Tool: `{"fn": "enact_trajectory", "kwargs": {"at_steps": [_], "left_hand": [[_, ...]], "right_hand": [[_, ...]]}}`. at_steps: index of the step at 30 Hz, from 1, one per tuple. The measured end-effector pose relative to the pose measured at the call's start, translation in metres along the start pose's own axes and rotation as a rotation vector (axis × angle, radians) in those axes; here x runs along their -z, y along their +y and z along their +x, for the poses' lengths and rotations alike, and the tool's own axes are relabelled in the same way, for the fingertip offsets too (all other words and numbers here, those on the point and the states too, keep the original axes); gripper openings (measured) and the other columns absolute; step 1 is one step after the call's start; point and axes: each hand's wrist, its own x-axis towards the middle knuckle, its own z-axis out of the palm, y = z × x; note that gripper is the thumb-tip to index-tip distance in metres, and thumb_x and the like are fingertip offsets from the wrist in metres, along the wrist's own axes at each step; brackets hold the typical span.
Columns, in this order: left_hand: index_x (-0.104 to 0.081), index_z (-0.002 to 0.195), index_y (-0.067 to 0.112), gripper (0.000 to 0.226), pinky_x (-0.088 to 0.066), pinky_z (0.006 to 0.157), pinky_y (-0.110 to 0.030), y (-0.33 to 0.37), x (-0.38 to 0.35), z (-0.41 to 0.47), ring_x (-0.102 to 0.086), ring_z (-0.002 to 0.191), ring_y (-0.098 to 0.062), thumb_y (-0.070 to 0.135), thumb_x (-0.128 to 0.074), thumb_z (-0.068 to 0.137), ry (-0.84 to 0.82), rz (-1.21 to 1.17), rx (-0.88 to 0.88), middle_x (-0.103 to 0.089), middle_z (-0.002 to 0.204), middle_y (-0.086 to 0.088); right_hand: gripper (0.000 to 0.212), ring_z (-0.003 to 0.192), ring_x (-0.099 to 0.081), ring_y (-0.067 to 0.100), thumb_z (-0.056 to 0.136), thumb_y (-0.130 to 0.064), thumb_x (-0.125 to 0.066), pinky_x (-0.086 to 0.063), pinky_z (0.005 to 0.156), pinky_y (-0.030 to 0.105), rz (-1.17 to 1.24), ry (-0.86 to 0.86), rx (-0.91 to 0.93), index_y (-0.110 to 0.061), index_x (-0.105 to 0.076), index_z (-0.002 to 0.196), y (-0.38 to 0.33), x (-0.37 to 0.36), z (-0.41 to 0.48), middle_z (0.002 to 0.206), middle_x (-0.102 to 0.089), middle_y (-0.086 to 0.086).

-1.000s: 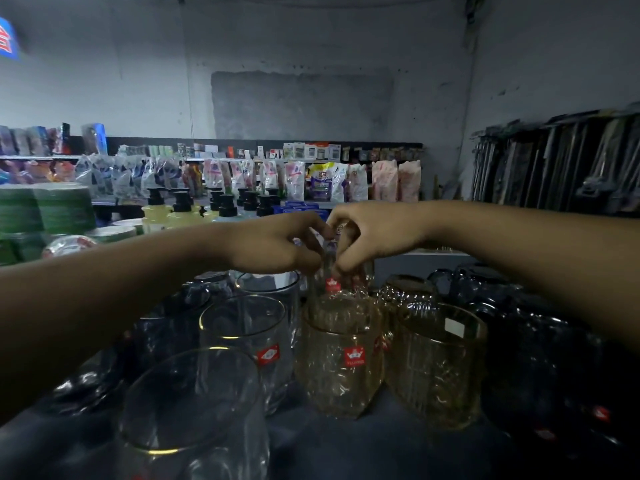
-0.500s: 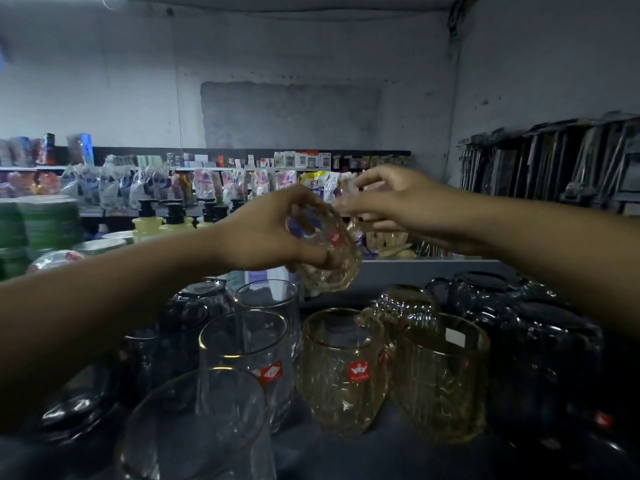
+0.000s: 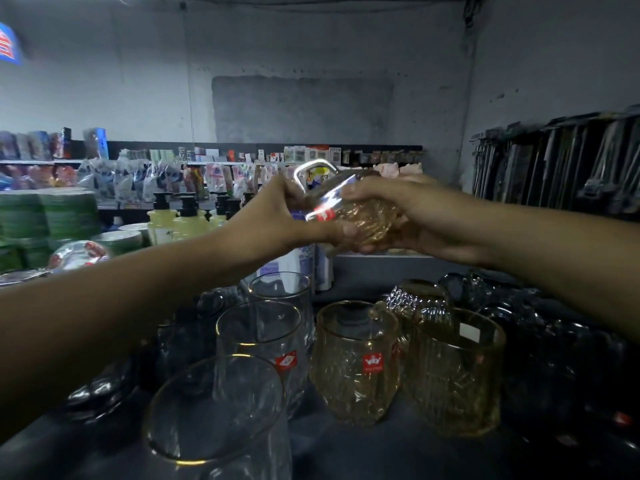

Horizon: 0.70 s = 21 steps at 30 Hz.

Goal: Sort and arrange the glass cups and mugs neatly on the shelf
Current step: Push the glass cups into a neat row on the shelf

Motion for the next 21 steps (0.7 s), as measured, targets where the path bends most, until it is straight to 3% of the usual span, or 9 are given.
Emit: {"fn": "enact_trajectory", "kwargs": {"at_steps": [3, 5, 7, 10, 13, 16, 18, 21], "left_hand": [[-0.068, 0.111, 0.016, 0.061, -0.057, 0.095, -0.039, 0.005, 0.007, -0.007, -0.072, 0.1, -0.015, 0.051, -0.083, 0.063, -0.115, 0.217, 0.058, -0.077, 0.104, 0.002], [-0.068, 0.117, 0.022, 0.058, -0.057, 0.097, -0.044, 0.004, 0.009, -0.012, -0.073, 0.1, -0.012, 0.051, -0.083, 0.07, -0.167, 0.329, 0.08, -0.076, 0.107, 0.008], [-0.064, 0.13, 0.022, 0.061, -0.058, 0.096, -0.044, -0.002, 0.009, -0.013, -0.072, 0.101, -0.009, 0.047, -0.082, 0.077, -0.173, 0.412, 0.103, -0.072, 0.113, 0.011], [-0.059, 0.135, 0.021, 0.053, -0.059, 0.093, -0.041, -0.008, 0.008, -0.01, -0.071, 0.101, -0.01, 0.036, -0.077, 0.087, -0.111, 0.469, 0.081, -0.07, 0.116, 0.012], [-0.057, 0.134, 0.022, 0.043, -0.06, 0.089, -0.042, -0.01, 0.007, -0.005, -0.07, 0.1, -0.011, 0.023, -0.071, 0.093, -0.094, 0.463, 0.06, -0.067, 0.119, 0.008], [-0.058, 0.133, 0.024, 0.04, -0.06, 0.089, -0.043, -0.01, 0.005, 0.0, -0.07, 0.102, -0.014, 0.022, -0.068, 0.095, -0.119, 0.444, 0.013, -0.067, 0.12, 0.008], [-0.062, 0.129, 0.026, 0.033, -0.059, 0.091, -0.039, -0.01, 0.002, 0.003, -0.071, 0.102, -0.012, 0.022, -0.067, 0.096, -0.156, 0.432, -0.024, -0.068, 0.119, 0.008], [-0.071, 0.118, 0.027, 0.021, -0.057, 0.093, -0.033, -0.011, -0.005, 0.009, -0.071, 0.1, -0.008, 0.022, -0.065, 0.098, -0.24, 0.46, -0.086, -0.073, 0.113, 0.008]], "right_hand": [[0.055, 0.095, -0.075, 0.04, 0.074, -0.032, -0.087, -0.06, 0.086, 0.055, -0.243, 0.076, -0.001, -0.002, -0.061, 0.113, -0.001, 0.004, 0.002, 0.109, -0.074, 0.022], [0.072, 0.096, -0.074, 0.033, 0.063, -0.047, -0.089, -0.06, 0.086, 0.057, -0.489, 0.097, -0.004, -0.008, -0.06, 0.117, -0.003, 0.004, 0.002, 0.109, -0.071, 0.017], [0.077, 0.096, -0.071, 0.027, 0.065, -0.055, -0.086, -0.059, 0.084, 0.053, -0.722, 0.122, 0.0, -0.007, -0.062, 0.119, -0.003, 0.0, 0.001, 0.11, -0.067, 0.018], [0.071, 0.076, -0.072, 0.025, 0.068, -0.053, -0.086, -0.061, 0.063, 0.039, -0.817, 0.109, -0.006, 0.001, -0.066, 0.11, 0.0, -0.004, 0.007, 0.095, -0.071, 0.018], [0.058, 0.07, -0.074, 0.024, 0.067, -0.051, -0.086, -0.064, 0.06, 0.04, -0.85, 0.05, -0.076, -0.003, -0.065, 0.092, 0.004, -0.008, 0.015, 0.09, -0.071, 0.02], [0.044, 0.061, -0.056, 0.016, 0.071, -0.047, -0.086, -0.048, 0.048, 0.027, -0.911, -0.034, -0.145, -0.014, -0.057, 0.077, 0.007, -0.016, 0.018, 0.072, -0.056, 0.004], [0.046, 0.055, -0.042, 0.014, 0.069, -0.051, -0.085, -0.035, 0.048, 0.026, -1.001, -0.094, -0.19, -0.018, -0.053, 0.069, 0.011, -0.021, 0.019, 0.063, -0.045, -0.001], [0.05, 0.053, -0.039, 0.013, 0.071, -0.054, -0.084, -0.031, 0.05, 0.026, -1.084, -0.154, -0.226, -0.019, -0.05, 0.061, 0.015, -0.03, 0.016, 0.059, -0.04, -0.004]]}}
